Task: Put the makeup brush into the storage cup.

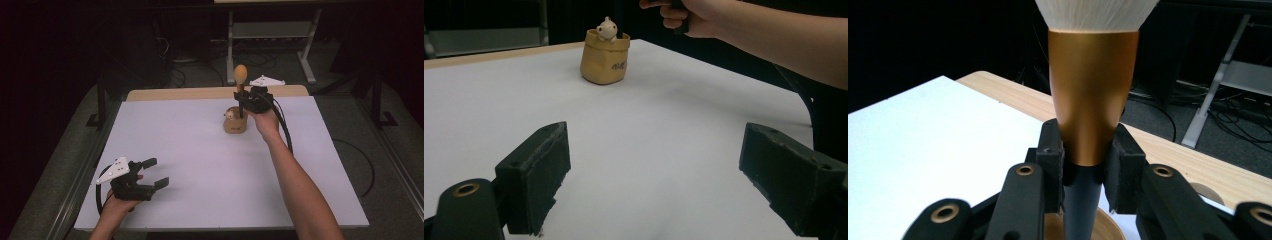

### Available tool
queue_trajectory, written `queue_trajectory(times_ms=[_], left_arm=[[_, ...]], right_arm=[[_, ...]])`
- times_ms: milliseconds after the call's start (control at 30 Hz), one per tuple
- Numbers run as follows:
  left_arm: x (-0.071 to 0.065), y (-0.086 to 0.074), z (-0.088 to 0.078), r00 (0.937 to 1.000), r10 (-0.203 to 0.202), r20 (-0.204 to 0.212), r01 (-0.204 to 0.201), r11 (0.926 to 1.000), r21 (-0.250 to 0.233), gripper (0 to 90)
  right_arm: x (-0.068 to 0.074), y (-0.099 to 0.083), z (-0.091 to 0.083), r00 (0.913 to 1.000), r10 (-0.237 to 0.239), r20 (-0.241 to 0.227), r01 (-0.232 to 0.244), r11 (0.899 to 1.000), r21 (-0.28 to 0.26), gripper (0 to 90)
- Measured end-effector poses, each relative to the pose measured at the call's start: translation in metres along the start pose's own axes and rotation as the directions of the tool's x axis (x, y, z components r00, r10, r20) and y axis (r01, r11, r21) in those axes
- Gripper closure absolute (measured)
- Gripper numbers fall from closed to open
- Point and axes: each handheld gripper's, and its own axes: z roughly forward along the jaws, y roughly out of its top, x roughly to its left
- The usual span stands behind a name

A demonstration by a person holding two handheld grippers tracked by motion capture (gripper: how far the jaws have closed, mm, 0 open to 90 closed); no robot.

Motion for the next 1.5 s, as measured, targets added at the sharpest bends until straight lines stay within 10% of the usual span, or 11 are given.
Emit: queue_trajectory(times_ms=[1167,1500], left_arm=[[-0.001,-0.001,0.002,0.9998,-0.016,0.011,0.016,0.9999,-0.002,12.7],[-0.002,-0.001,0.002,0.9998,-0.014,0.014,0.014,0.9999,-0.001,12.7]], right_arm=[[-0.002,-0.014,0.018,0.9999,0.012,-0.004,-0.011,0.998,0.069,70.9],[-0.007,-0.011,0.011,0.9963,0.082,-0.027,-0.082,0.996,0.023,40.7]])
